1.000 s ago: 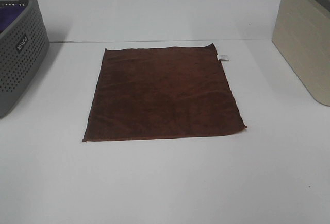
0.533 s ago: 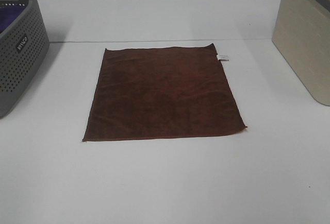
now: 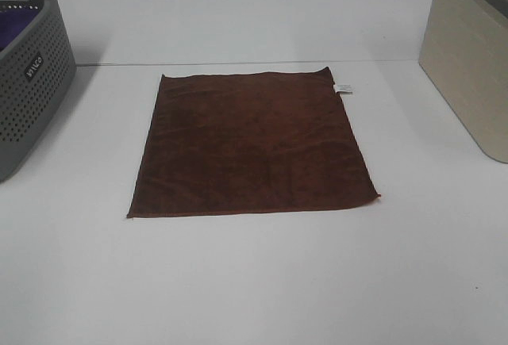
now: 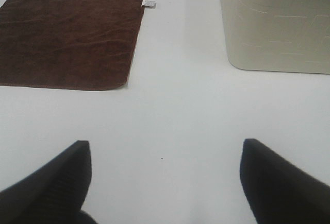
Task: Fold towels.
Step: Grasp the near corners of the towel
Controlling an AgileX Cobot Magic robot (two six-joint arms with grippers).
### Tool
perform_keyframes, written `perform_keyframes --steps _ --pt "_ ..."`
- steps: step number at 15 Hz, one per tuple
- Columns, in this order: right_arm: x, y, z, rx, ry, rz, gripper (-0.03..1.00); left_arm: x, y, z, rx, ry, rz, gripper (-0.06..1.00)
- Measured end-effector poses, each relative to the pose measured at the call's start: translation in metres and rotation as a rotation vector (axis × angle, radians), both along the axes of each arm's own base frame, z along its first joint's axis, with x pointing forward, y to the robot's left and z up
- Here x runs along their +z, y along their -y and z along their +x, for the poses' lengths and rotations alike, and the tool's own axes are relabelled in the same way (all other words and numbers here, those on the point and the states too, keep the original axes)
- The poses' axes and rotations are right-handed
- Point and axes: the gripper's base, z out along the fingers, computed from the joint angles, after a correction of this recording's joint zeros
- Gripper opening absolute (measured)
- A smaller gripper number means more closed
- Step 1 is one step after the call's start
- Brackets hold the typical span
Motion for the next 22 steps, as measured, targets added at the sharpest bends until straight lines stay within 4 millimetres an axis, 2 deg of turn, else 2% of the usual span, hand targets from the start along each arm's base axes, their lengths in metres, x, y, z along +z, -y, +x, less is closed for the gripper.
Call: perform_keyframes --steps 10,13,15,17,20,22 --pt "0.0 0.0 0.0 0.001 0.0 0.001 0.77 0.0 -0.001 0.0 -0.003 0.001 0.019 0.65" --pt "0.004 0.0 0.002 -0.011 0.034 0.017 0.77 0.015 -0.001 0.004 0.002 0.113 0.012 0.65" --pt "0.018 0.001 0.019 -0.036 0.108 0.055 0.77 0.026 0.001 0.027 0.013 0.235 -0.029 0.65" --pt "0.024 0.002 0.048 -0.048 0.075 0.069 0.77 0.024 0.004 0.063 0.018 0.227 -0.098 0.65" --pt "0.023 0.002 0.095 -0.056 -0.102 0.089 0.76 0.017 0.009 0.122 0.045 0.06 -0.205 0.65" --pt "0.024 0.003 0.129 -0.059 -0.231 0.089 0.76 -0.001 0.012 0.162 0.058 -0.142 -0.204 0.65"
